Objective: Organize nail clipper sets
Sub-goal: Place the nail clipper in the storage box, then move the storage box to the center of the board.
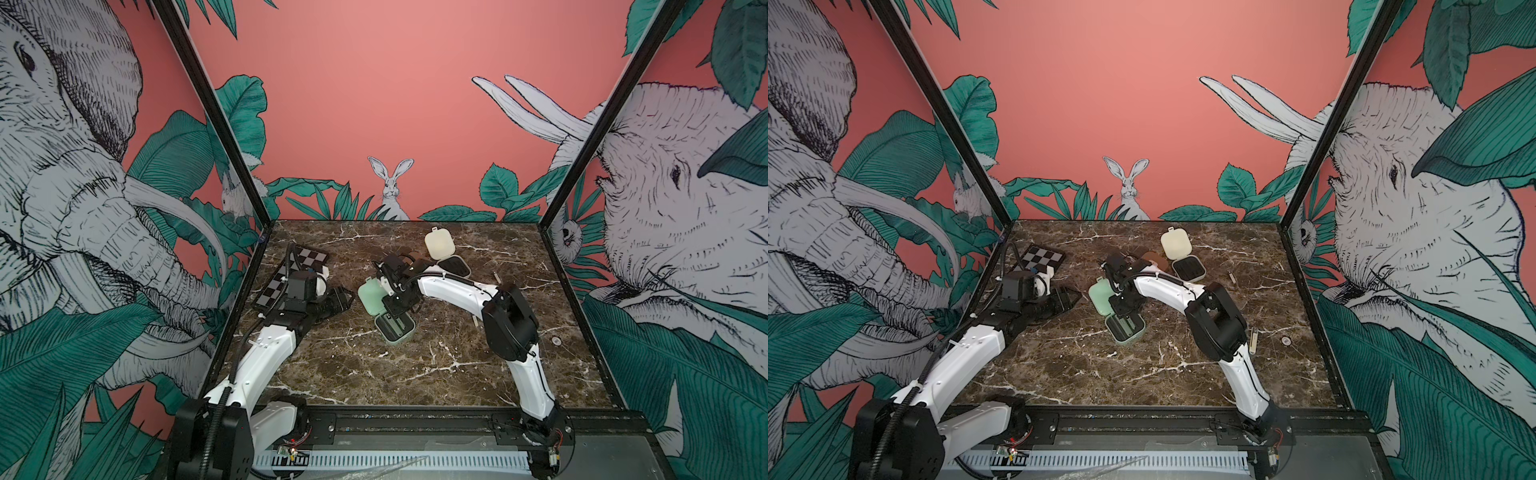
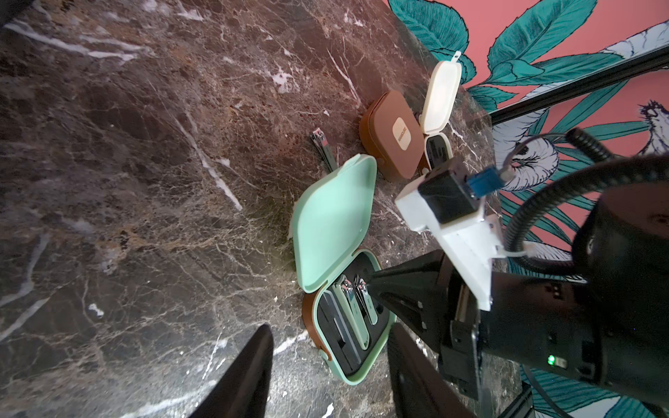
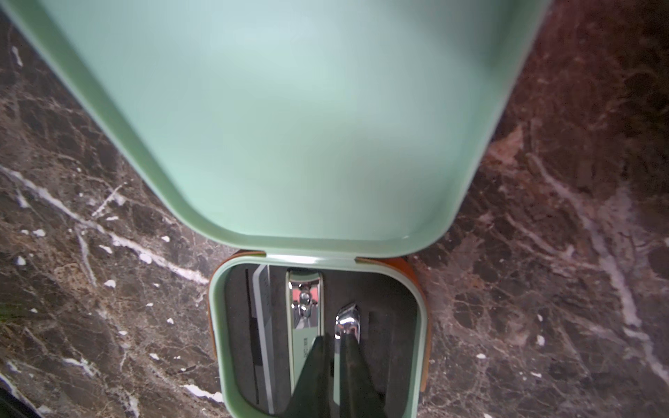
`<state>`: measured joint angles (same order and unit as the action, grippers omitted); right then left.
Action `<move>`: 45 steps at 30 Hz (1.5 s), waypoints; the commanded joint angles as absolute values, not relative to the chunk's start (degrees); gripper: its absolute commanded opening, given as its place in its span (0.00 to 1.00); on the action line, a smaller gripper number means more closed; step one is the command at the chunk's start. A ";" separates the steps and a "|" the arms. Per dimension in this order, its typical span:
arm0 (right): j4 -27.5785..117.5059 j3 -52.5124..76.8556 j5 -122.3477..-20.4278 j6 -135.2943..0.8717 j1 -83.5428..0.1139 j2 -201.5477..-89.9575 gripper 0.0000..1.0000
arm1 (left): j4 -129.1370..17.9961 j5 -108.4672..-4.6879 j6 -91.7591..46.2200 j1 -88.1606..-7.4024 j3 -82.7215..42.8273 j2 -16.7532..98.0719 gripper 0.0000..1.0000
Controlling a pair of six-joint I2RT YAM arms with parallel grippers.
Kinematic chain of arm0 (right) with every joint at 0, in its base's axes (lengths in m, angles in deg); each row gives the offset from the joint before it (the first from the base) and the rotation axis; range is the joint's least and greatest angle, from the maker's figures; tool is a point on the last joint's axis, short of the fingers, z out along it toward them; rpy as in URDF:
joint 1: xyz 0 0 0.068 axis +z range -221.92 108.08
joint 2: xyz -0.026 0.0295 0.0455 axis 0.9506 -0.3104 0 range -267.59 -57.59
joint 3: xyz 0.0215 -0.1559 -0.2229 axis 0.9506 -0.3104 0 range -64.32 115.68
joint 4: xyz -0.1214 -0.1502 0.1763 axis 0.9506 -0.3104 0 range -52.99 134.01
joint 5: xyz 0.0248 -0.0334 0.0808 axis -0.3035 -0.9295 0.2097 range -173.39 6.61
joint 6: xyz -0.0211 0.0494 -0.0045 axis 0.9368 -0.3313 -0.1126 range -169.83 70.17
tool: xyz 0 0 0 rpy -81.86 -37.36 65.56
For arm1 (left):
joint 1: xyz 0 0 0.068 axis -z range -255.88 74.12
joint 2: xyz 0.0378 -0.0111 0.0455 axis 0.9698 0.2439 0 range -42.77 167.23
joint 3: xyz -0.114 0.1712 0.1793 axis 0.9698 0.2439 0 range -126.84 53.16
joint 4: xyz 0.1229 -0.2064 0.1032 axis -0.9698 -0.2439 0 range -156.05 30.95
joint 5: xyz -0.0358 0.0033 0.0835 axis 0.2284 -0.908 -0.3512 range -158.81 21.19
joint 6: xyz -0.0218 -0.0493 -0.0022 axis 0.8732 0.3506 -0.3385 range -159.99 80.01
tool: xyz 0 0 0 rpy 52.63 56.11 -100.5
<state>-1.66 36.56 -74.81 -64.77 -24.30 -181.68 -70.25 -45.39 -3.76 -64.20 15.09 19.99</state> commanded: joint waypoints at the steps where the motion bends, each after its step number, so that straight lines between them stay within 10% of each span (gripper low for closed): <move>1: -1.61 35.53 -75.15 -65.22 -24.46 -183.22 0.10 | -70.39 -45.25 -3.52 -64.46 15.19 19.07 0.54; 22: -0.98 34.41 -76.05 -65.87 -24.46 -178.63 0.15 | -70.41 -45.98 -4.05 -64.53 14.22 20.50 0.54; 28: -0.39 33.82 -78.60 -67.17 -25.98 -173.22 0.30 | -68.66 -45.68 -5.70 -64.40 12.99 24.72 0.65; 30: 0.46 33.04 -78.81 -68.38 -28.09 -172.33 0.31 | -67.84 -46.04 -7.25 -64.42 12.02 27.15 0.91; 45: 4.75 31.40 -72.04 -70.61 -32.42 -180.03 0.26 | -55.00 -45.44 -13.79 -59.23 9.44 40.89 0.88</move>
<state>3.24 32.23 -73.82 -69.60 -33.18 -181.00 -58.04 -45.19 -11.37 -60.29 11.01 40.23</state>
